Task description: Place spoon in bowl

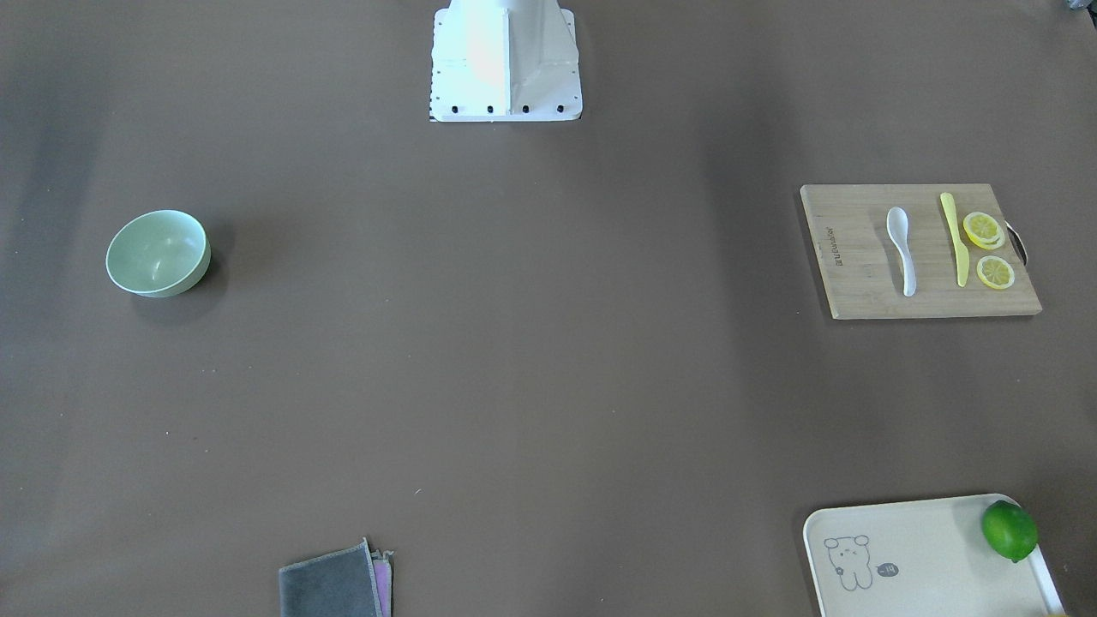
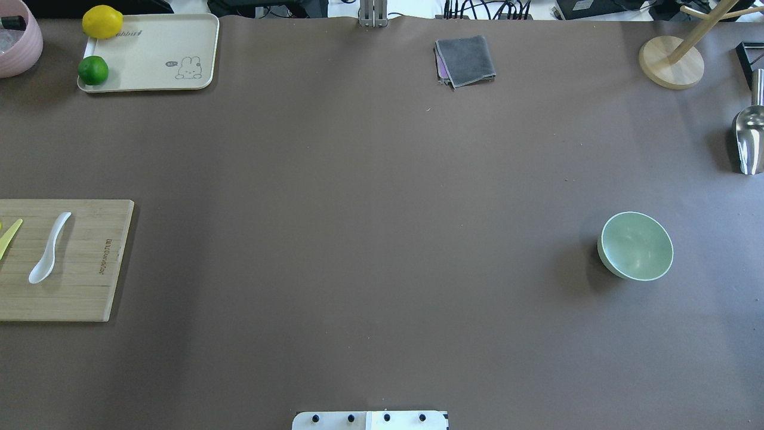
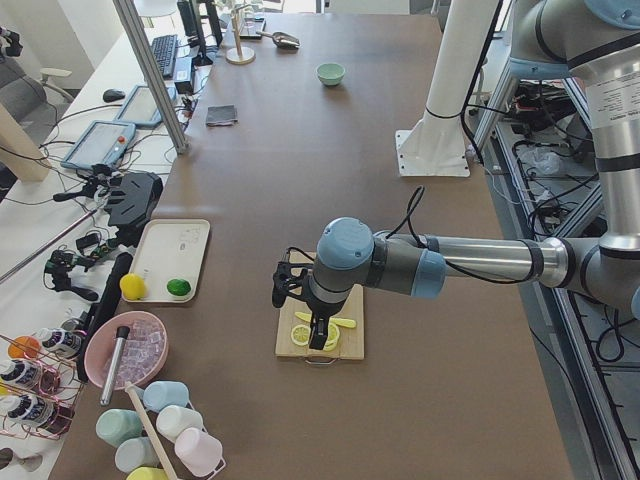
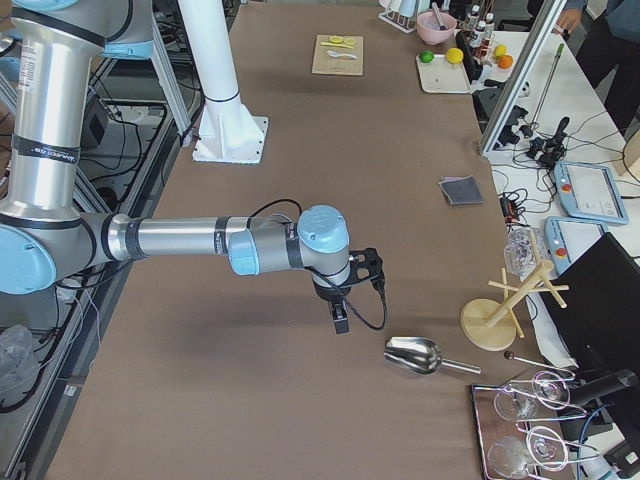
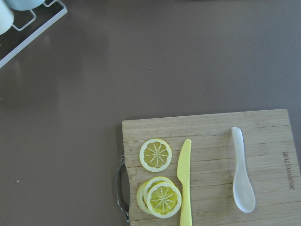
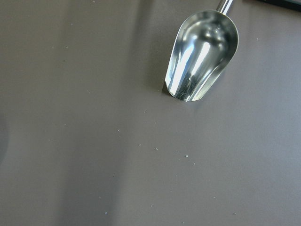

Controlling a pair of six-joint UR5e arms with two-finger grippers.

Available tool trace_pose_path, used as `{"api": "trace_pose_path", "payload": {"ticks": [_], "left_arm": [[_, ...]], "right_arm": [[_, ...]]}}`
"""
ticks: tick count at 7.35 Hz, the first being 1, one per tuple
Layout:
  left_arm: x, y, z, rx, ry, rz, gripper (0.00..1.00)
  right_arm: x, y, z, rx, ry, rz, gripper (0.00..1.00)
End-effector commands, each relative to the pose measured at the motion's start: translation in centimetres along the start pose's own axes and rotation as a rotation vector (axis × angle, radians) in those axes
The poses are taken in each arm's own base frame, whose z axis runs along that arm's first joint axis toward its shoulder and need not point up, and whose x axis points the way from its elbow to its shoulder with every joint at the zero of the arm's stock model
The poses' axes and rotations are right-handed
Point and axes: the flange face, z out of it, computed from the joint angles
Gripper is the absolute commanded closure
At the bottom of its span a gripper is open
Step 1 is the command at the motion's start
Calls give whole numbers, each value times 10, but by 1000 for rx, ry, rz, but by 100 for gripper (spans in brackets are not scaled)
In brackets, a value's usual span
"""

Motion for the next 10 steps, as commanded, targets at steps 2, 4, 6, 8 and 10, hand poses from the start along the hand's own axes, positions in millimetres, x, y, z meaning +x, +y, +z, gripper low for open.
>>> {"api": "trace_pose_path", "payload": {"ticks": [2,4,6,8,10], "left_arm": [[5,-1,-6,20,3,25,2],[6,3,-4,14,16,8,2],[12,2,-5,14,63,14,3],[16,-5,-2,8,67,24,3],[23,-19,2,7,66,50,2]], "right_arm": [[-2,-2,0,4,-27,1,0],[-6,-1,-2,13,-57,-4,0],[-13,-2,-4,22,-111,-5,0],[-14,9,-7,25,-124,2,0],[-10,13,-6,21,-110,14,0]]}}
